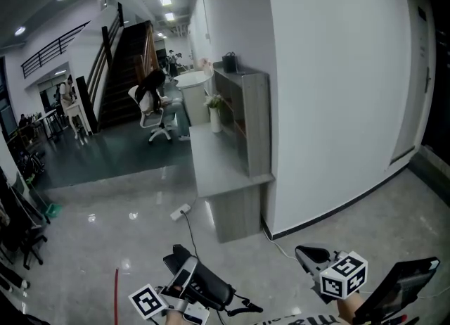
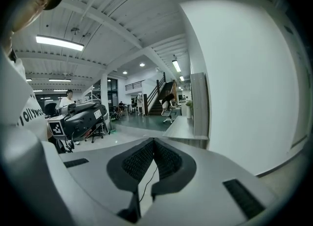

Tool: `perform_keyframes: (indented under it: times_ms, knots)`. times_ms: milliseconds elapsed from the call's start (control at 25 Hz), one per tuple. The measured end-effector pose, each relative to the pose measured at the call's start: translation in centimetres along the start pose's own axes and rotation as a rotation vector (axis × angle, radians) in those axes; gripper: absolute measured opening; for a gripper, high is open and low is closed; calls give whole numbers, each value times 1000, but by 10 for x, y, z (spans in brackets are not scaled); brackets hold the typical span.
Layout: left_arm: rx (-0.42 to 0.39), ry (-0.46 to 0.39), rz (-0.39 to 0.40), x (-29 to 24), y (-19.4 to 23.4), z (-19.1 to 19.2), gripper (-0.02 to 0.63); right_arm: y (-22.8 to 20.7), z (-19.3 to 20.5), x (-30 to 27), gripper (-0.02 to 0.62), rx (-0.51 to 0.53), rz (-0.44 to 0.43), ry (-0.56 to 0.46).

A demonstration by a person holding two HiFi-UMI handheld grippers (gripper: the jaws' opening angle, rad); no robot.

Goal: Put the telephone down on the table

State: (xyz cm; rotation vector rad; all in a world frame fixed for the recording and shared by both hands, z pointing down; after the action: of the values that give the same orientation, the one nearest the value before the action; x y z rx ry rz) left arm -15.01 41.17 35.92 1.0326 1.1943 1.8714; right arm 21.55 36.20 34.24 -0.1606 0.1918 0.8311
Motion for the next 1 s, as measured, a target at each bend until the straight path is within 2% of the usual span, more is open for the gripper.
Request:
perform_keyframes:
  times_ms: [440,640,1000]
  knots:
    - [26,5,3,-1,17,-17,279,13,-5,-38,11,31,-41,44]
    - [23,14,-22,-4,27,-25,279,21,-7,-64,11,37,-96,36]
    - [37,1,-41,-34,38,-40,279,-2,-26,-119,11,38,-164,23]
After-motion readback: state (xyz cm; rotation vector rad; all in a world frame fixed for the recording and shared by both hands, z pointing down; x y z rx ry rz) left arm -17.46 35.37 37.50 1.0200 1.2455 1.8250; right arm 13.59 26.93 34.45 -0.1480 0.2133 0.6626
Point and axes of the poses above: the fingertips, and each gripper's own axes: x backward along the fingers, y to its left, z out of its underside, the point moved 10 cm from there along x, backward along the fingers, and after that the axes turned 1 degree about -y, right-handed, at the moved point
